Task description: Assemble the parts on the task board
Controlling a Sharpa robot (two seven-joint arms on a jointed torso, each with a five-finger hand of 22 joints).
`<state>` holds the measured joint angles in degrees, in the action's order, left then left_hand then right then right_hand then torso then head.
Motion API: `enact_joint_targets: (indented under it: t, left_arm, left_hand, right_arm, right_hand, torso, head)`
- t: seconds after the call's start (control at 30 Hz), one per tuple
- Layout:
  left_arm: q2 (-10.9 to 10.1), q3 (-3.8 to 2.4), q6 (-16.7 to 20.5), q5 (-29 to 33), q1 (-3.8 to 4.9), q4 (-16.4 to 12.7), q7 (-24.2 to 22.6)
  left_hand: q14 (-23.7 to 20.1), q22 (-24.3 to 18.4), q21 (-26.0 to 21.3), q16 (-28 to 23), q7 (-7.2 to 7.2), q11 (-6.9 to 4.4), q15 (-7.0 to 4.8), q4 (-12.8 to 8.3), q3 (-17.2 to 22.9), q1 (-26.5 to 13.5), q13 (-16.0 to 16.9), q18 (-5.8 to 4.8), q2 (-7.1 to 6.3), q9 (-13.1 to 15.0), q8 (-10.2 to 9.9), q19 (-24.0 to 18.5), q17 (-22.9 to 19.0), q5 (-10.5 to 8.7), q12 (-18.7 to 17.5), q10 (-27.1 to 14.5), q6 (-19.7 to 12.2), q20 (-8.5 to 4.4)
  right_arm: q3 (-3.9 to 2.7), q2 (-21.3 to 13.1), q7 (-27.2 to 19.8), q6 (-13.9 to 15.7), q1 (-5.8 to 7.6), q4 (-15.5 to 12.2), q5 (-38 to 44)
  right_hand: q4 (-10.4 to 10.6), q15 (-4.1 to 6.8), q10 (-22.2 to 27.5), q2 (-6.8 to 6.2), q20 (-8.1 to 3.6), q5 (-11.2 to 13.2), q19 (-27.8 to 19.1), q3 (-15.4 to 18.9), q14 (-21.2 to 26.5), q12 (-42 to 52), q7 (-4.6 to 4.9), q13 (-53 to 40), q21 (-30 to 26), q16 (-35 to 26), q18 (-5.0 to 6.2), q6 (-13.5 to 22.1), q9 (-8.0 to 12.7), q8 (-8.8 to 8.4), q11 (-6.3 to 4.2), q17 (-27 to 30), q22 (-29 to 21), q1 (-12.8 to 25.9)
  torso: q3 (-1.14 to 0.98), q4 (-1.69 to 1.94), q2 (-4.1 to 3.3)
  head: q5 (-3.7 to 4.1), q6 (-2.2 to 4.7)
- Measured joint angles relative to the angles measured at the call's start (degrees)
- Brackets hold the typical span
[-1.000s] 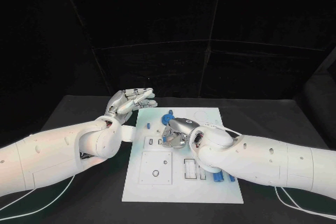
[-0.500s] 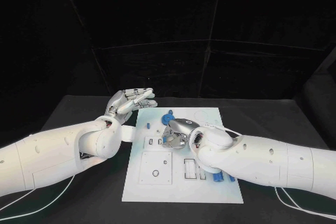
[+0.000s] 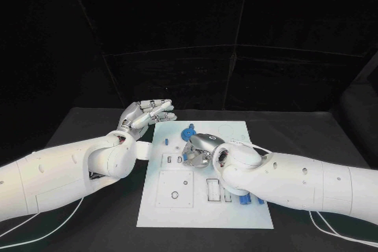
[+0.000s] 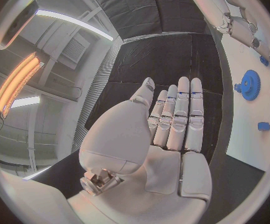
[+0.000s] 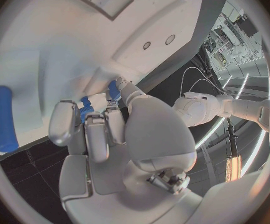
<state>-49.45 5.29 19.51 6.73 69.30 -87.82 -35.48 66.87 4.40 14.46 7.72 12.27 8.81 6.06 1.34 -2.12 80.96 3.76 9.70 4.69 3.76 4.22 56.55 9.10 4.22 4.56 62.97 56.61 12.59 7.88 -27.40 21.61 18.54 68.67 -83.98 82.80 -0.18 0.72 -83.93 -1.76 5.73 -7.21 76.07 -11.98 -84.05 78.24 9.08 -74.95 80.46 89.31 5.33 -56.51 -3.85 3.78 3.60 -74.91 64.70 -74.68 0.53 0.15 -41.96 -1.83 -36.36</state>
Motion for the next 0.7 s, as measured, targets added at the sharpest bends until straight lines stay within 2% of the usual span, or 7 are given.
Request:
enact_joint_targets:
  t: [0.23,0.33,0.47,0.57,0.7]
  left_arm:
    - [0.0,0.0,0.0,0.0,0.0,0.0,0.0]
    - [0.0,0.0,0.0,0.0,0.0,0.0,0.0]
    - [0.0,0.0,0.0,0.0,0.0,0.0,0.1]
    - [0.0,0.0,-0.1,0.0,0.0,0.0,0.1]
    - [-0.1,0.0,-0.1,-0.4,0.0,0.1,0.3]
  left_hand:
    - [0.0,0.0,0.0,0.0,0.0,0.0,0.0,0.0,0.0,0.0,0.0,0.0,0.0,0.0,0.0,0.0,0.0,0.0,0.0,0.0,0.0,0.0]
    - [0.0,0.0,0.0,0.0,0.0,0.0,0.0,0.0,0.0,0.0,0.0,0.0,0.0,0.0,0.0,0.0,0.0,0.0,0.0,0.0,0.0,0.0]
    - [0.0,0.0,0.0,0.0,0.0,0.0,0.0,0.0,0.0,0.0,0.0,0.0,0.0,0.0,0.0,0.0,0.0,0.0,0.0,0.0,0.0,-0.03]
    - [0.7,0.0,0.4,0.0,-0.31,-0.06,-0.24,-0.2,0.2,-0.1,0.0,0.0,0.09,0.0,0.0,0.3,0.2,0.0,0.0,0.4,0.4,-0.35]
    - [4.2,0.6,1.8,1.4,-0.93,-0.78,-1.29,-0.2,0.2,-0.3,0.0,0.0,0.28,0.0,0.0,3.1,1.4,0.0,0.0,2.4,1.6,-1.25]
  right_arm:
    - [0.02,0.0,0.2,0.3,-0.03,0.0,0.0]
    - [0.04,-0.1,0.4,0.5,-0.06,-0.1,0.0]
    - [0.14,-0.2,0.5,1.1,-0.16,-0.2,0.0]
    - [0.2,-0.3,0.5,1.7,-0.23,-0.4,0.0]
    - [0.2,-1.2,-1.0,3.8,-0.29,-0.9,-0.1]
  right_hand:
    - [0.7,0.0,0.0,-0.35,0.0,0.9,0.0,0.7,0.0,0.0,-0.05,0.0,0.0,0.0,0.0,0.1,0.0,0.0,0.0,0.0,0.0,0.3]
    - [1.2,-0.22,0.1,-0.87,0.0,2.5,0.0,1.5,0.2,-0.4,0.01,0.0,-0.2,0.0,0.0,1.0,-0.1,0.0,0.07,0.0,-0.1,0.9]
    - [2.2,-0.42,0.5,-1.87,0.21,3.1,-0.2,3.6,0.0,-0.8,0.26,0.0,-0.2,0.0,0.0,3.5,0.0,0.01,0.51,0.0,-0.2,1.9]
    - [3.0,-0.83,0.7,-2.15,0.27,3.2,-0.1,5.1,0.0,-1.1,0.68,0.0,-0.2,0.0,0.0,4.8,0.1,0.0,0.71,0.0,-0.2,2.1]
    - [3.7,-0.84,0.9,-2.15,0.44,3.2,0.0,6.3,0.0,-1.2,1.04,0.0,-0.2,0.0,0.0,5.9,0.1,0.0,0.92,0.0,-0.1,2.1]
  torso:
    - [0.0,-0.01,0.0]
    - [0.0,-0.01,-0.01]
    - [0.0,-0.01,-0.01]
    - [-0.01,-0.01,-0.01]
    - [-0.03,-0.01,-0.01]
  head:
    - [0.01,-0.04]
    - [0.0,-0.05]
    - [-0.01,-0.07]
    - [-0.01,-0.07]
    - [-0.01,-0.07]
